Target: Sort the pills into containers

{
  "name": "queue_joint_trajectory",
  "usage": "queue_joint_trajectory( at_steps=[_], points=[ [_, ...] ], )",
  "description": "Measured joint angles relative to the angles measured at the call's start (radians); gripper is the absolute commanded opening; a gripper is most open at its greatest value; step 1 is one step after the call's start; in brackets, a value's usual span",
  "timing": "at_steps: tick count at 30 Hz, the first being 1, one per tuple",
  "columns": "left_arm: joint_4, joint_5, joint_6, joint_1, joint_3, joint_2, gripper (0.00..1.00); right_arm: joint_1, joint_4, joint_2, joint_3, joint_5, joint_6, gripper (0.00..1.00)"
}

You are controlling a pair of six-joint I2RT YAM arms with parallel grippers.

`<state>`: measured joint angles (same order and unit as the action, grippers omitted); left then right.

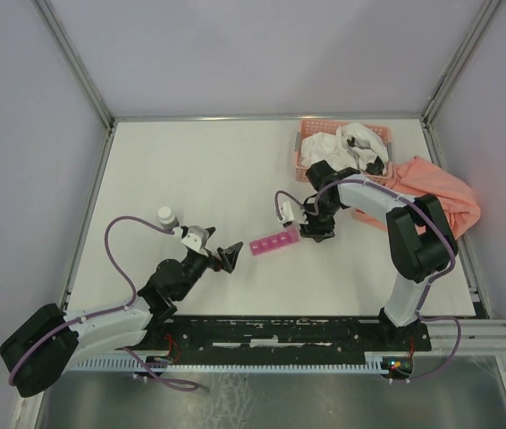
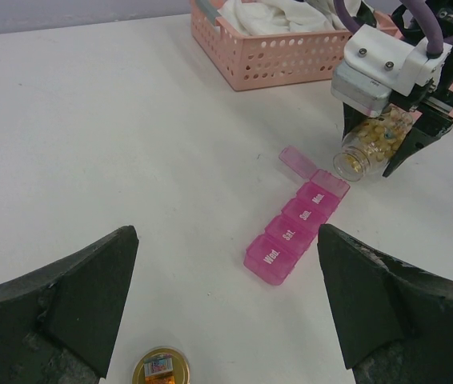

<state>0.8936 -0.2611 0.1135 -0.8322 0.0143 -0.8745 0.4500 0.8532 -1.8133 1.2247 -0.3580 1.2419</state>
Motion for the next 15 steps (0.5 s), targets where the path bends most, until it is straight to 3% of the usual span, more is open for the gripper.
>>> queue_joint_trajectory(
  at_steps=[15],
  points=[
    [0.0, 0.0, 0.0, 0.0, 0.0, 0.0, 1.0, 0.022, 0.019, -0.003, 0.028, 0.047, -0.031, 0.14]
  ],
)
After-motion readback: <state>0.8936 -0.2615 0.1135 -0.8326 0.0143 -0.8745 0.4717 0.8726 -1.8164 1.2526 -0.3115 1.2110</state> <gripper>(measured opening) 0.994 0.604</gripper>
